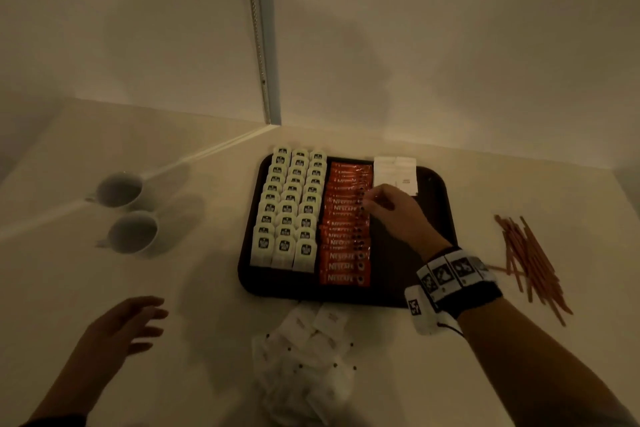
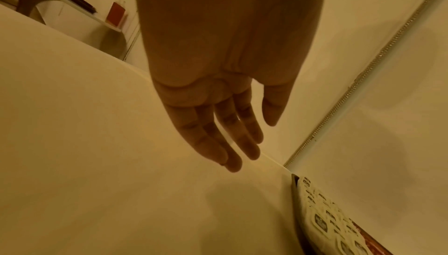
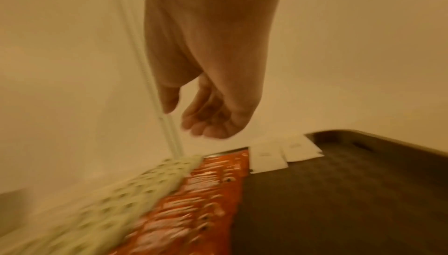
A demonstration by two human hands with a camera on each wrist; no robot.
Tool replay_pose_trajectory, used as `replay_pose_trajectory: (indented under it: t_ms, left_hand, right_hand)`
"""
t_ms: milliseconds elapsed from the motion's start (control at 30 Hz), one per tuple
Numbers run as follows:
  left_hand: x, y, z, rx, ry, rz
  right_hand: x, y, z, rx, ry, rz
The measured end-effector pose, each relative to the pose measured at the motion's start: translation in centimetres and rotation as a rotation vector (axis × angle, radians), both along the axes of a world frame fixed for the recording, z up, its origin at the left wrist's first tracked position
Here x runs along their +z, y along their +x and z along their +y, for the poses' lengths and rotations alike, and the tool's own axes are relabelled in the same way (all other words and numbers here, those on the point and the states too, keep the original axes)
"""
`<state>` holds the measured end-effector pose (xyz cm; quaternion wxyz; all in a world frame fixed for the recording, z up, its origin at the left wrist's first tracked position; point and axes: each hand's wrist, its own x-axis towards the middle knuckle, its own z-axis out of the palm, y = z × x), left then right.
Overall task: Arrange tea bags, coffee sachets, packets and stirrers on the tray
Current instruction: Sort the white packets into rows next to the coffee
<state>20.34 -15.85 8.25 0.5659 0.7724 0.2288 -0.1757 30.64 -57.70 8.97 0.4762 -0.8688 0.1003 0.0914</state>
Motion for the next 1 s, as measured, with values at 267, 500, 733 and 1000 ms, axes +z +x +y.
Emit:
replay_pose_trajectory:
  t_ms: [267, 500, 733, 1000]
  left_hand:
    - [-2.2, -4.5, 2.0, -0.046, -0.012, 0.103]
    - [-2.9, -6.6, 3.0, -0.053, -0.035, 0.120]
    - [-2.8, -7.9, 4.5, -0.038, -0.062, 0.056]
    - [-3.3, -8.2, 6.1, -0.005, -0.099, 0.047]
  right_hand:
    - [-0.1, -11.6, 6.7, 0.758, -0.386, 0.255]
    - [-2.0, -15.4, 13.2, 0.888, -0.693, 0.232]
    - [-3.1, -15.6, 15.3, 0.892, -0.785, 0.299]
    - [-2.8, -14.6, 14.0, 0.874, -0.723, 0.279]
